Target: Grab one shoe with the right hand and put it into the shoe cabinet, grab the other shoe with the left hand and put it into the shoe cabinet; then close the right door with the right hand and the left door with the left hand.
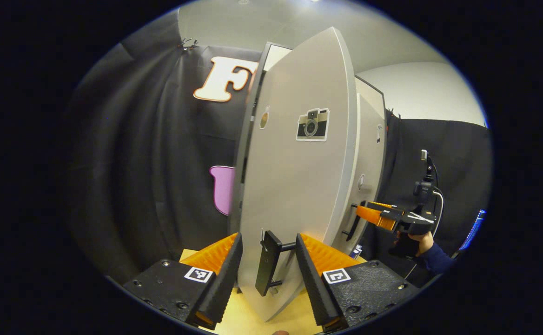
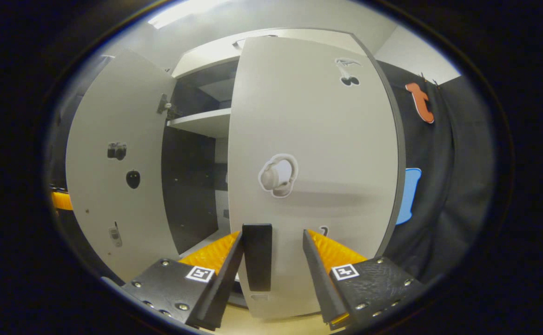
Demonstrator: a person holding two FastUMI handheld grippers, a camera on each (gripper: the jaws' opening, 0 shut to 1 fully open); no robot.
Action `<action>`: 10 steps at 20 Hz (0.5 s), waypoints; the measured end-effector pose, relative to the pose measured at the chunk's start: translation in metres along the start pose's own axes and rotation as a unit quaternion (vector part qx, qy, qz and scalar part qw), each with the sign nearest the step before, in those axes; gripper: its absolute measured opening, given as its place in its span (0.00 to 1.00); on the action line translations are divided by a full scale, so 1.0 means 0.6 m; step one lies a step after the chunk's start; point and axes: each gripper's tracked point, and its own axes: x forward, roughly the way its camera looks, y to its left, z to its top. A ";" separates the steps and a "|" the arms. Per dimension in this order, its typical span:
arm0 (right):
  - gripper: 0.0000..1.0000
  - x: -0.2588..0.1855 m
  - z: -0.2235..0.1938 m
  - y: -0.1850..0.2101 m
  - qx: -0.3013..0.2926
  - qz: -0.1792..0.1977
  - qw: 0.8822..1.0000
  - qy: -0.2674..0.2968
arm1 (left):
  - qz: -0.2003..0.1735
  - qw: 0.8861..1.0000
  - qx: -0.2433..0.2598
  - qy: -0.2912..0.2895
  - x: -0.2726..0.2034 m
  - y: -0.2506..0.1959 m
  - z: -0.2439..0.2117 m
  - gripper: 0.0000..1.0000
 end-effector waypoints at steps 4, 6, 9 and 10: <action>0.75 -0.027 0.016 -0.030 -0.013 -0.019 1.000 -0.017 | -0.020 1.000 0.010 0.000 0.026 -0.036 -0.004 0.71; 0.77 -0.040 0.023 -0.048 -0.011 -0.027 0.999 -0.022 | -0.033 0.999 -0.001 -0.001 0.042 -0.055 -0.008 0.71; 0.77 -0.062 0.029 -0.082 -0.013 -0.045 0.999 -0.026 | -0.059 0.998 -0.013 -0.001 0.078 -0.096 -0.018 0.71; 0.77 -0.071 0.029 -0.096 -0.014 -0.053 0.998 -0.026 | -0.060 0.998 -0.011 -0.001 0.093 -0.103 -0.018 0.71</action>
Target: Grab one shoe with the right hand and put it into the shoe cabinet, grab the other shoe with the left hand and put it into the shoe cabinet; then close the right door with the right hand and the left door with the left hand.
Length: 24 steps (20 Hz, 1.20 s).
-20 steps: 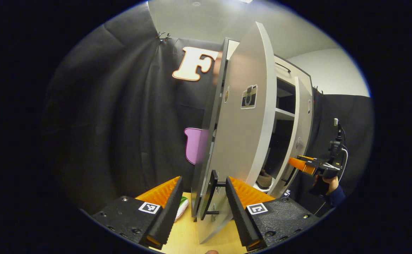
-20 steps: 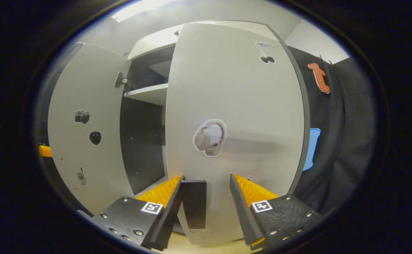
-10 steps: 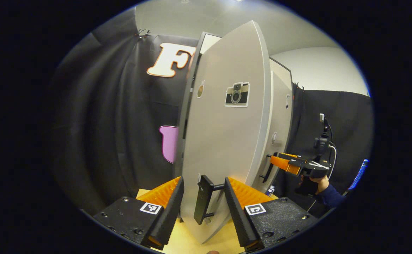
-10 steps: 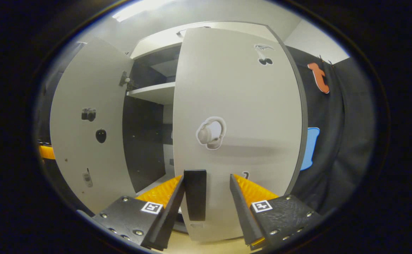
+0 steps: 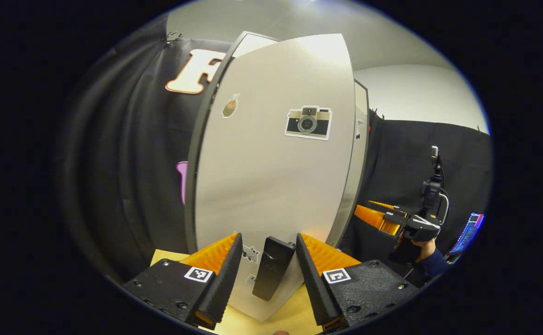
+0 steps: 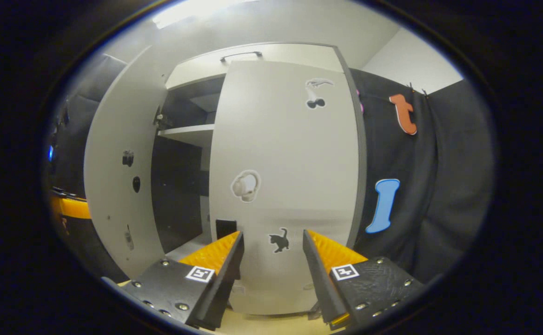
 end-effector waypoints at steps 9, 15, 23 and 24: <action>0.76 -0.070 -0.004 -0.138 0.006 -0.082 0.997 0.000 | -0.023 0.998 0.048 0.012 0.143 -0.081 -0.015 0.72; 0.75 -0.105 -0.005 -0.200 0.021 -0.117 0.993 0.002 | -0.008 0.999 0.042 0.011 0.179 -0.085 -0.020 0.72; 0.76 -0.119 -0.009 -0.225 0.030 -0.126 0.992 0.005 | -0.026 0.999 0.015 0.020 0.203 -0.103 -0.031 0.72; 0.76 -0.119 -0.010 -0.226 0.031 -0.125 0.992 0.007 | -0.031 0.999 0.013 0.020 0.203 -0.109 -0.033 0.72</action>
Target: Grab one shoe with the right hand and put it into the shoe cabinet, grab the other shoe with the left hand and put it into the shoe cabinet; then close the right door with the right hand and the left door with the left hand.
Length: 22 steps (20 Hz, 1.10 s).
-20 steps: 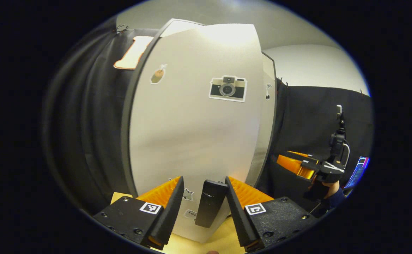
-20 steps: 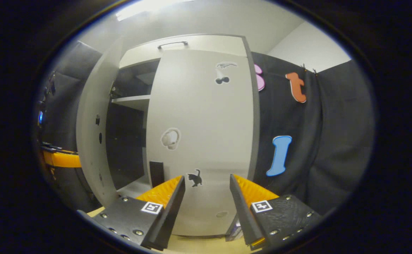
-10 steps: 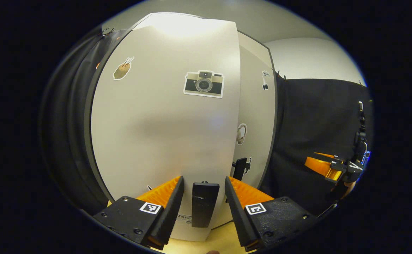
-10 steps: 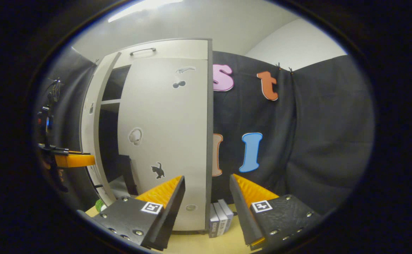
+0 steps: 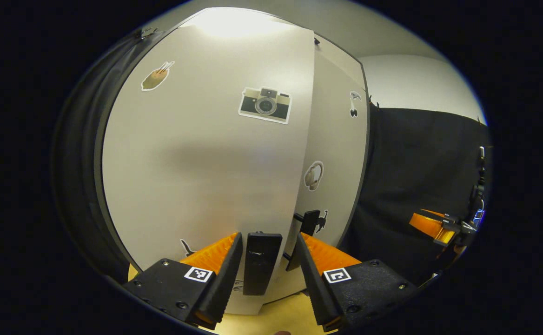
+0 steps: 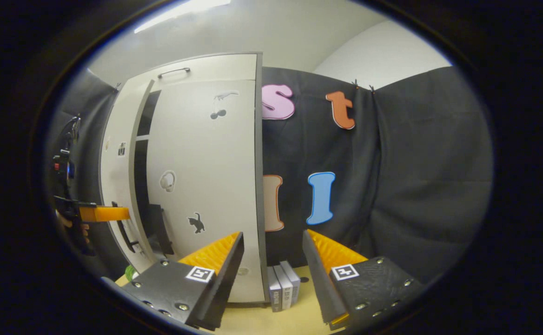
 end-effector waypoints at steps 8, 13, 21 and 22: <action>0.75 0.004 -0.006 -0.014 0.003 0.000 1.000 0.005 | 0.022 1.000 0.015 0.007 0.016 -0.002 -0.002 0.72; 0.77 0.010 -0.011 -0.013 0.008 0.006 1.000 0.008 | 0.035 0.999 0.020 0.008 0.026 0.000 -0.002 0.72; 0.77 0.030 -0.022 0.010 0.002 0.030 0.999 0.012 | 0.041 0.999 0.011 0.003 0.041 0.005 0.000 0.72; 0.77 0.034 -0.024 0.013 0.001 0.032 0.999 0.013 | 0.042 0.999 0.012 0.003 0.043 0.006 0.000 0.72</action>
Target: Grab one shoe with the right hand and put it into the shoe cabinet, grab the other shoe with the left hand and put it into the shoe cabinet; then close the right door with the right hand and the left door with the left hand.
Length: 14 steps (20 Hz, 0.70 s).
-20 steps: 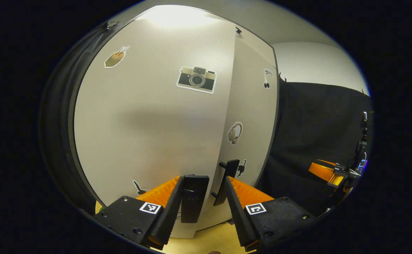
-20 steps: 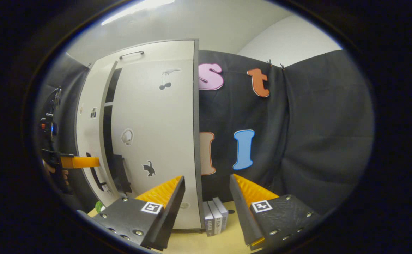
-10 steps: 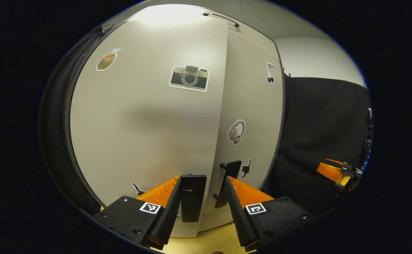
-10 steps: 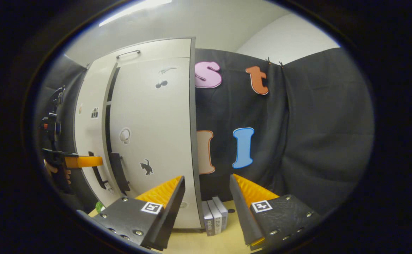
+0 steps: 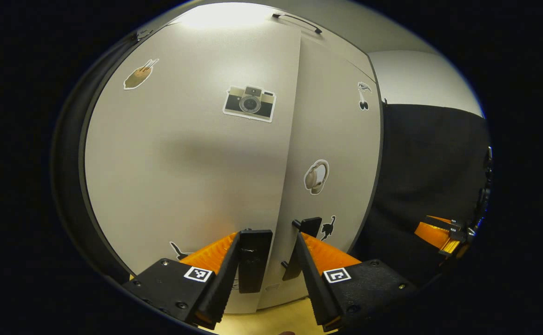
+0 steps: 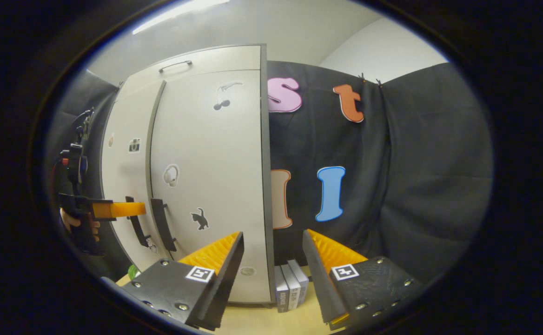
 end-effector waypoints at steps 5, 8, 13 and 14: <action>0.77 0.022 -0.005 0.016 -0.001 0.012 1.000 0.002 | -0.002 1.000 0.000 -0.002 0.009 0.002 0.001 0.72; 0.75 0.031 -0.007 0.027 -0.002 0.018 1.000 0.004 | -0.001 1.000 0.002 -0.003 0.013 0.004 0.001 0.72; 0.75 0.041 -0.011 0.034 -0.007 0.025 1.000 0.007 | 0.003 1.000 0.003 0.000 0.025 0.007 -0.003 0.72; 0.75 0.042 -0.013 0.034 -0.008 0.026 1.000 0.008 | 0.003 1.000 -0.003 0.004 0.026 0.007 -0.007 0.72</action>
